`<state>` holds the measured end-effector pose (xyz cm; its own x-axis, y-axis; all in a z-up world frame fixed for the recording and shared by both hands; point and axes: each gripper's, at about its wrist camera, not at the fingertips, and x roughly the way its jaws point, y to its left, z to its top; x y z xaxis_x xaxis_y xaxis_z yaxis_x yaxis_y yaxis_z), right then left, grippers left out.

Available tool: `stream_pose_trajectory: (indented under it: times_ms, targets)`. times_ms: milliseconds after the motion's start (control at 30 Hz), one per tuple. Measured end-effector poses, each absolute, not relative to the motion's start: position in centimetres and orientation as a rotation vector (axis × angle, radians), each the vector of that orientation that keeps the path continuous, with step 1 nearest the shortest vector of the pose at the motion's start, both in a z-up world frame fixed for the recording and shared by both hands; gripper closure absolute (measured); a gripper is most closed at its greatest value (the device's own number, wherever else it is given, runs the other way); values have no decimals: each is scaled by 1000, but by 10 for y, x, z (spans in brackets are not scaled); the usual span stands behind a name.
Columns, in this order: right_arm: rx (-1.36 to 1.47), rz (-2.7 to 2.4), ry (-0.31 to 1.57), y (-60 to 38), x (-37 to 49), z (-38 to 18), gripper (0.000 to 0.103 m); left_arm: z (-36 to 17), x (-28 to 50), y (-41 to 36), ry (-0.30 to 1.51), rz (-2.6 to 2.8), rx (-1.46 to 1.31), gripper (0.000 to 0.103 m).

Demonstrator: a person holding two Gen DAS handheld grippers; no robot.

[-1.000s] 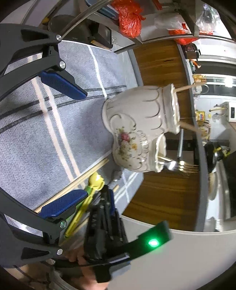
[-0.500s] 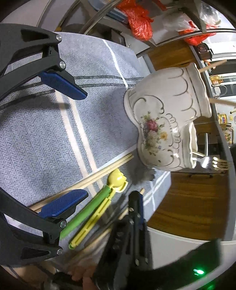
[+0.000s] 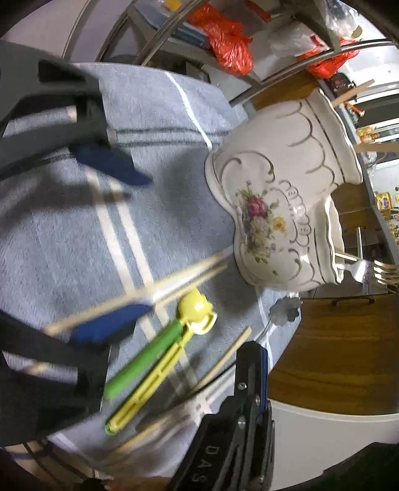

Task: Organize utensils
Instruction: 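Grasp the flower-handled silver spoon with the right tool, then grasp a wooden chopstick from the cloth with the left tool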

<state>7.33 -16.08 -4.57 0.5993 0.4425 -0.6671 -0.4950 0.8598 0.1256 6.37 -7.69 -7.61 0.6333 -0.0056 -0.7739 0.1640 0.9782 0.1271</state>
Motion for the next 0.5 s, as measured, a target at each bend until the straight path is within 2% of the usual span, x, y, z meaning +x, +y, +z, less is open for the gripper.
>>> stream_pose_trajectory:
  times_ms: [33,100,167,267,500]
  targets:
    - [-71,549,745,-162,72,-44,99,-76,64,-77,889,-112,188,55]
    - [-67,559,733,-163,70,-42,99,-75,65,-78,903,-140,181,72]
    - [-66,571,716,-164,66,-39,99,-75,68,-76,910,-160,172,78]
    - [-67,588,675,-164,61,-32,99,-74,73,-70,913,-176,172,96]
    - [-58,611,582,-164,51,-17,99,-65,70,-47,879,-193,163,98]
